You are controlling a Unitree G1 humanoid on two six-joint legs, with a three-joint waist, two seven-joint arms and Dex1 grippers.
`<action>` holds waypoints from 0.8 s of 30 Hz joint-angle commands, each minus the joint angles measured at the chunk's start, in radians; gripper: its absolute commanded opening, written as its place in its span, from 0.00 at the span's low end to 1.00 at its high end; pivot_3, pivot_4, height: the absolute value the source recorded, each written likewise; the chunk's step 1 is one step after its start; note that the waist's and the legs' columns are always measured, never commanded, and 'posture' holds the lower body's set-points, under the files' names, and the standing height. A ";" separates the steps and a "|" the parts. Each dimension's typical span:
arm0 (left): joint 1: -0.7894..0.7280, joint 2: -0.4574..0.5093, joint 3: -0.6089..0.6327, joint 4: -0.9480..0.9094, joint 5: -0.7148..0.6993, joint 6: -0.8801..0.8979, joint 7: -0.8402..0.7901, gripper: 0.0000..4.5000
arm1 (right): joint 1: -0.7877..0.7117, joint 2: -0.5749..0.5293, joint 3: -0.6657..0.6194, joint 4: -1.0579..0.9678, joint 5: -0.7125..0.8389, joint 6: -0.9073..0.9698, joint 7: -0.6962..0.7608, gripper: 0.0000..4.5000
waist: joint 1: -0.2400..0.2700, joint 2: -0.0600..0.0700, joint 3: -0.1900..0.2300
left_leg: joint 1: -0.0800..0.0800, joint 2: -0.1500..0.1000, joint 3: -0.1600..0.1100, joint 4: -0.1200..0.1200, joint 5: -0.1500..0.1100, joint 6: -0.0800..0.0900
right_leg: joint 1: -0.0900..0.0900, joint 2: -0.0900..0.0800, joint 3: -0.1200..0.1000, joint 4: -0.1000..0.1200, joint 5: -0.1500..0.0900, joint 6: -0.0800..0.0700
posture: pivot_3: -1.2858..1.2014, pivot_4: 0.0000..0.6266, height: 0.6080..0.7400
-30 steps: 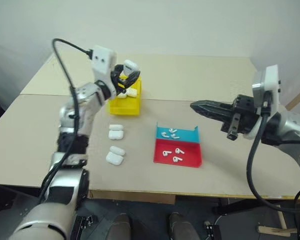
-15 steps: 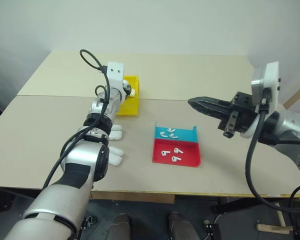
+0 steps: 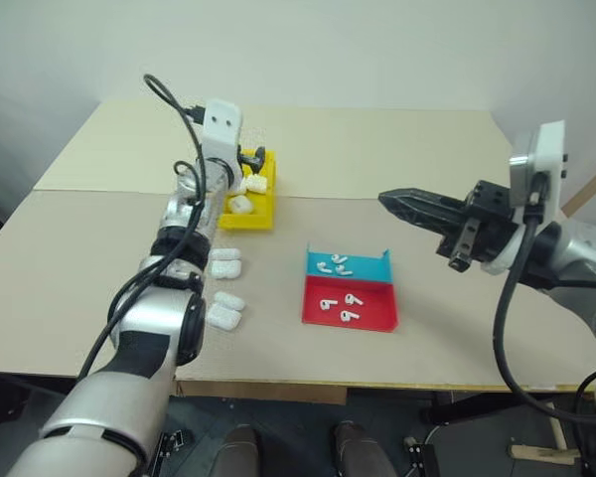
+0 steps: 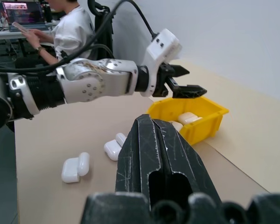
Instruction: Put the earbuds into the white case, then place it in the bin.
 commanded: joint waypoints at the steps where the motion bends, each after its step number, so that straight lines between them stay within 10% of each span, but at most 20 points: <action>1: 0.113 0.092 -0.016 -0.267 -0.064 -0.010 -0.242 0.99 | 0.047 0.025 0.002 -0.002 -0.085 -0.077 0.027 0.00 | -0.005 0.000 0.000 | 0.000 0.000 0.000 0.000 0.000 0.000 | 0.000 0.000 0.000 0.000 0.000 0.000 | 0.52 0.24 1.00; 10: 0.544 0.400 0.089 -0.818 -0.444 0.112 -0.823 0.99 | 0.191 -0.026 0.022 0.013 -0.228 -0.139 0.202 0.00 | -0.014 0.000 0.000 | 0.002 0.001 0.001 0.000 0.000 -0.001 | 0.001 0.000 0.000 0.001 0.000 0.000 | 0.52 0.24 1.00; 24: 0.821 0.606 0.288 -1.153 -0.751 0.388 -0.870 0.99 | 0.271 -0.071 -0.034 0.011 -0.239 -0.165 0.368 0.00 | -0.018 0.000 0.000 | 0.003 0.003 0.002 0.000 0.000 0.000 | 0.002 0.001 0.000 0.001 -0.001 0.000 | 0.52 0.24 1.00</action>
